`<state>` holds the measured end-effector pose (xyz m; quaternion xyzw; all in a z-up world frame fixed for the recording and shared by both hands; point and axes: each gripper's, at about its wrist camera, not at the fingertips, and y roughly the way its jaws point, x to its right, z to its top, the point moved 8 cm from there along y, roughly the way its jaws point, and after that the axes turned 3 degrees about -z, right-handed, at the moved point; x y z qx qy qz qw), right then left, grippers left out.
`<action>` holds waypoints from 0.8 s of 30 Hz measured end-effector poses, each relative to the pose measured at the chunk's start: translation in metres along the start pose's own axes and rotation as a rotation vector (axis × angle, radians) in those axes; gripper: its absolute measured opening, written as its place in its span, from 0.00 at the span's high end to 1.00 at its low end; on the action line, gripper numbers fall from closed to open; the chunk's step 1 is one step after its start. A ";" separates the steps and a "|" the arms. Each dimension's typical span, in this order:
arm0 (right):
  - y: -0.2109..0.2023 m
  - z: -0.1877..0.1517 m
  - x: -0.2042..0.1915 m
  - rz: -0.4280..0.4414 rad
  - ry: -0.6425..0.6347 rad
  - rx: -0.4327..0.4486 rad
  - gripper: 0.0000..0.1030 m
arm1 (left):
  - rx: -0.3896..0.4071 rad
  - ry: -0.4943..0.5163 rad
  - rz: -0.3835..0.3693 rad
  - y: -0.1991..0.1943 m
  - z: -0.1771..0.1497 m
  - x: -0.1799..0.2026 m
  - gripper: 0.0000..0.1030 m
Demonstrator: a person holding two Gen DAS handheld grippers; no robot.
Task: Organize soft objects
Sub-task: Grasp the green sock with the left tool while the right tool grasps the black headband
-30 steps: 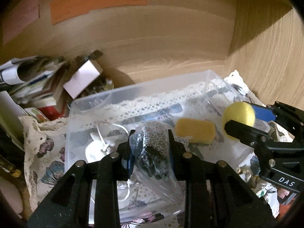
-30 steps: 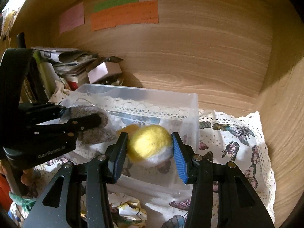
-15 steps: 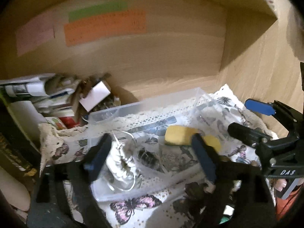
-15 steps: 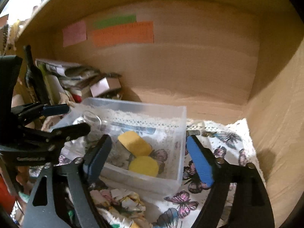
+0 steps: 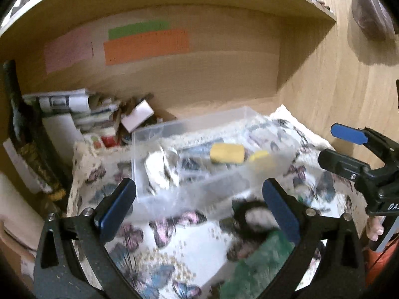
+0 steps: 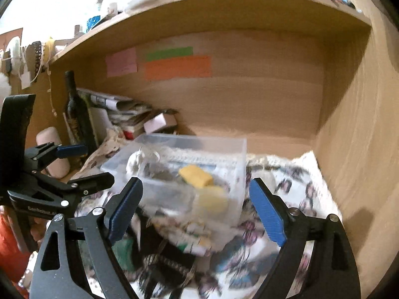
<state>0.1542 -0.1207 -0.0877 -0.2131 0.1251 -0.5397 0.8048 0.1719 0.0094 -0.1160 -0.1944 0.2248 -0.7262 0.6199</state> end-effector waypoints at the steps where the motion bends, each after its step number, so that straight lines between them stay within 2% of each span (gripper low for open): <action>1: 0.001 -0.006 -0.001 -0.003 0.000 -0.009 0.17 | -0.012 -0.008 -0.008 -0.001 -0.007 0.001 0.00; 7: 0.001 -0.039 -0.011 0.017 0.010 -0.069 0.17 | -0.085 -0.033 -0.067 0.000 -0.041 0.012 0.00; 10: 0.005 -0.053 -0.015 0.033 0.021 -0.102 0.20 | -0.114 -0.018 -0.062 0.003 -0.057 0.017 0.00; 12: 0.008 -0.061 -0.017 0.045 0.030 -0.127 0.28 | -0.135 -0.018 -0.058 0.007 -0.067 0.018 0.00; 16: 0.016 -0.078 -0.021 0.058 0.055 -0.170 0.37 | -0.148 -0.029 -0.082 0.012 -0.082 0.020 0.00; 18: 0.019 -0.083 -0.023 0.065 0.055 -0.185 0.48 | -0.150 -0.031 -0.085 0.014 -0.087 0.020 0.00; 19: 0.021 -0.085 -0.024 0.062 0.054 -0.188 0.50 | -0.152 -0.038 -0.096 0.016 -0.090 0.020 0.00; 20: 0.020 -0.085 -0.024 0.054 0.051 -0.180 0.52 | -0.152 -0.045 -0.103 0.016 -0.091 0.019 0.05; 21: 0.019 -0.084 -0.024 0.049 0.049 -0.174 0.57 | -0.154 -0.054 -0.115 0.016 -0.092 0.019 0.19; 22: 0.018 -0.083 -0.025 0.048 0.049 -0.169 0.59 | -0.160 -0.053 -0.138 0.016 -0.093 0.021 0.26; 24: 0.016 -0.081 -0.024 0.046 0.053 -0.159 0.67 | -0.179 -0.053 -0.167 0.018 -0.096 0.024 0.55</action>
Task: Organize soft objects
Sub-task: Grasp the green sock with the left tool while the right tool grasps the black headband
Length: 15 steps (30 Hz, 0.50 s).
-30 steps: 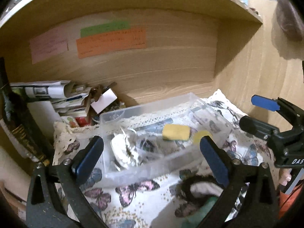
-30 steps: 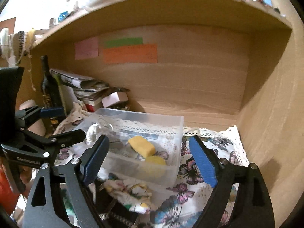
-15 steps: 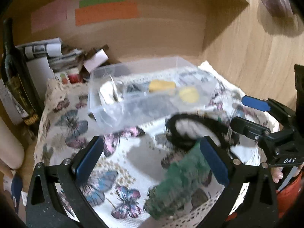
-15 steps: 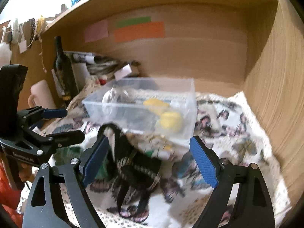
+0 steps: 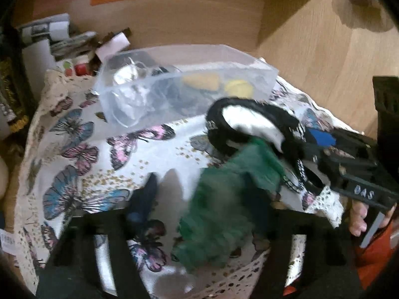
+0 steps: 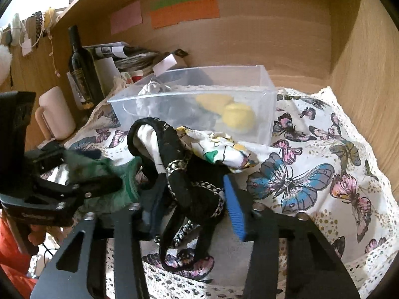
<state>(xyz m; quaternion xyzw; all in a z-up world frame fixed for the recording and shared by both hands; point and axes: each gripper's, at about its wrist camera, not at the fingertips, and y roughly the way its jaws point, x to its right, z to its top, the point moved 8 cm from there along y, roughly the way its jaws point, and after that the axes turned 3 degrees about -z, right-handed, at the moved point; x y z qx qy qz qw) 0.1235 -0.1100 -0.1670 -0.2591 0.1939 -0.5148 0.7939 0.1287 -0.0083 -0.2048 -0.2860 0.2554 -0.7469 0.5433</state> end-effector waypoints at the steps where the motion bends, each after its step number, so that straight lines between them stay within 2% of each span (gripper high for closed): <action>1: -0.001 0.002 0.000 -0.001 0.001 0.006 0.68 | -0.013 -0.004 -0.020 0.002 -0.002 0.002 0.60; 6: -0.010 0.012 -0.001 -0.008 -0.013 0.047 0.75 | -0.016 -0.009 -0.037 -0.001 -0.001 0.006 0.79; 15: -0.036 0.046 0.000 0.002 -0.017 0.152 0.79 | 0.110 -0.013 0.040 -0.039 0.035 -0.009 0.83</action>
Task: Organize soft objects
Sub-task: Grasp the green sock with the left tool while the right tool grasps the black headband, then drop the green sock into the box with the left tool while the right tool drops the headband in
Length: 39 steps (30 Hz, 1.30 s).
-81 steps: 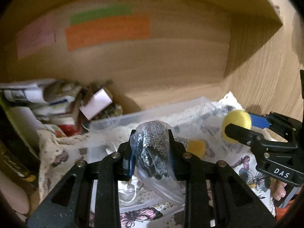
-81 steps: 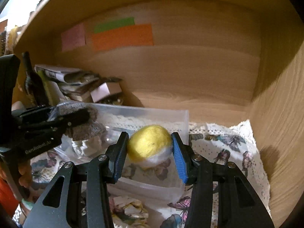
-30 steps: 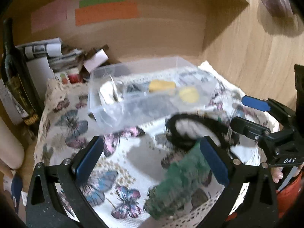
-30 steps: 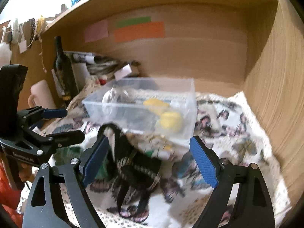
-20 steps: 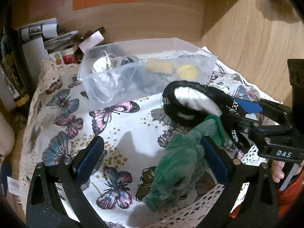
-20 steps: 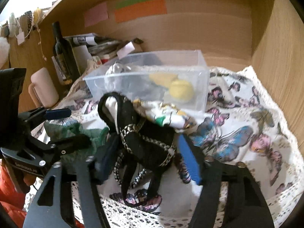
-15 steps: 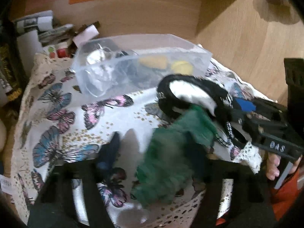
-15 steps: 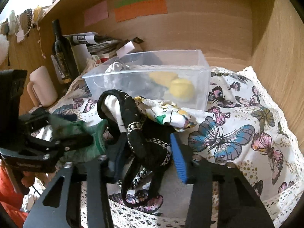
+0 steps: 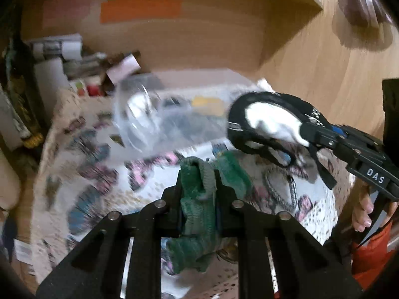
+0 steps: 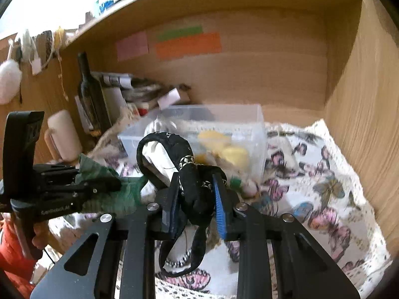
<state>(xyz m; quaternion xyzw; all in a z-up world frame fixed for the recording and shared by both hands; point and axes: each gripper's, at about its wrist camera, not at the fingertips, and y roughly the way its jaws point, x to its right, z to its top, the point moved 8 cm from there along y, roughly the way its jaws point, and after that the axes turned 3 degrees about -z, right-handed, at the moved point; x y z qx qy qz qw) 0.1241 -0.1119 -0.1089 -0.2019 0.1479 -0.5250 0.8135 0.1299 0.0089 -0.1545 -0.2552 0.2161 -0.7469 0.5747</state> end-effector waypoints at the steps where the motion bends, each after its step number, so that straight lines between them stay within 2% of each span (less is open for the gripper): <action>1: -0.003 0.006 0.000 0.005 0.002 0.016 0.79 | 0.017 -0.003 0.009 -0.004 0.006 -0.003 0.83; 4: -0.010 0.021 0.000 0.017 0.005 0.052 0.79 | 0.065 -0.009 0.030 -0.015 0.024 -0.010 0.83; 13: -0.026 0.069 0.000 -0.019 -0.033 0.176 0.79 | 0.224 -0.011 0.092 -0.043 0.083 -0.024 0.83; 20: -0.006 0.096 0.000 -0.044 -0.050 0.201 0.79 | 0.232 -0.041 0.124 -0.022 0.108 -0.033 0.83; 28: 0.044 0.100 -0.005 -0.043 -0.052 0.123 0.79 | 0.174 -0.083 0.166 0.019 0.118 -0.055 0.83; 39: 0.117 0.069 -0.008 -0.065 -0.096 -0.092 0.79 | 0.058 -0.111 0.179 0.074 0.103 -0.070 0.83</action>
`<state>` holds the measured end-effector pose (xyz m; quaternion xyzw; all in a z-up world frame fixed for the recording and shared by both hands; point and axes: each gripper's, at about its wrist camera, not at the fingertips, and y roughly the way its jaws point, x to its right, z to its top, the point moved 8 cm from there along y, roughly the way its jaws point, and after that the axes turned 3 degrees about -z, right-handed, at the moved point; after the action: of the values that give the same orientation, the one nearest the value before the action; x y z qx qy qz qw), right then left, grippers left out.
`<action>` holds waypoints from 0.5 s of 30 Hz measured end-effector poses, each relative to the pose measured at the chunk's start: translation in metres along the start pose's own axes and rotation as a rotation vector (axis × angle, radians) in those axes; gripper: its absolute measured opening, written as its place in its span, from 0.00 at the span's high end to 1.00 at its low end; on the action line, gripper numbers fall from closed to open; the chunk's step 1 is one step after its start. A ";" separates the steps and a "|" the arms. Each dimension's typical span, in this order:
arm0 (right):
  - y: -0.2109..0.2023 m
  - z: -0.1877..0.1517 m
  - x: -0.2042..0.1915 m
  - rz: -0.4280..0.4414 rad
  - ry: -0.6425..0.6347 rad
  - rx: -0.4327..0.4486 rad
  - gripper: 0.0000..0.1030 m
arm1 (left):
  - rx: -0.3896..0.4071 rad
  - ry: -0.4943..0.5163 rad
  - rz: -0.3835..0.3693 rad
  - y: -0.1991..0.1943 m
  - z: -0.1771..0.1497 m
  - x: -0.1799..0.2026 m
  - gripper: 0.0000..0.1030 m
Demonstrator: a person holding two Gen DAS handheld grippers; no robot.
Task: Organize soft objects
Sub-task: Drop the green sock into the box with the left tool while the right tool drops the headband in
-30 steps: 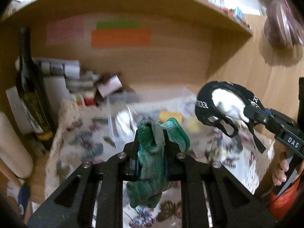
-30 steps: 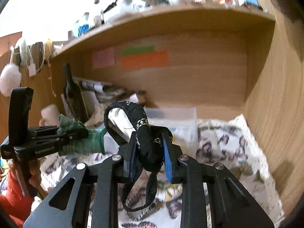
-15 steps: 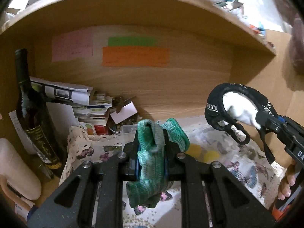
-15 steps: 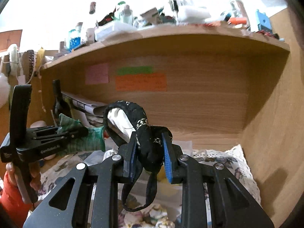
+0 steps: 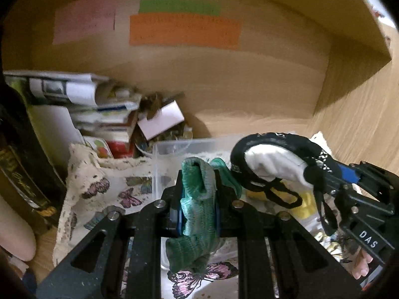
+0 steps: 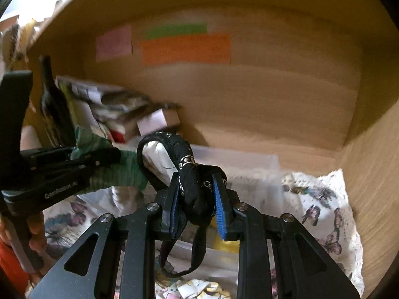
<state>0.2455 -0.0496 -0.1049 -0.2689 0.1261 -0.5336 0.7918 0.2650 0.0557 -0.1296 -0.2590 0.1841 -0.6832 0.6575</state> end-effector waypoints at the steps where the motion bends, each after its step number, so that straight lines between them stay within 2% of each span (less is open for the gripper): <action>1: 0.004 -0.002 0.001 -0.001 -0.003 -0.012 0.78 | -0.013 0.004 0.002 0.005 -0.003 0.000 0.83; 6: 0.020 -0.015 0.004 -0.001 -0.012 -0.084 0.78 | -0.048 0.021 0.003 0.014 -0.008 0.000 0.83; 8: 0.022 -0.018 0.005 0.001 -0.012 -0.105 0.76 | -0.048 0.026 0.005 0.012 -0.009 0.000 0.82; 10: 0.021 -0.020 0.007 0.008 -0.005 -0.111 0.75 | -0.058 0.035 0.005 0.011 -0.010 0.001 0.78; 13: 0.019 -0.018 0.008 0.002 -0.009 -0.102 0.67 | -0.074 0.041 0.002 0.011 -0.013 0.003 0.62; 15: 0.017 -0.015 0.008 -0.004 -0.013 -0.091 0.56 | -0.076 0.041 0.005 0.008 -0.014 0.002 0.45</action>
<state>0.2544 -0.0560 -0.1267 -0.3082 0.1445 -0.5272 0.7786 0.2630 0.0520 -0.1454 -0.2694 0.2240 -0.6790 0.6451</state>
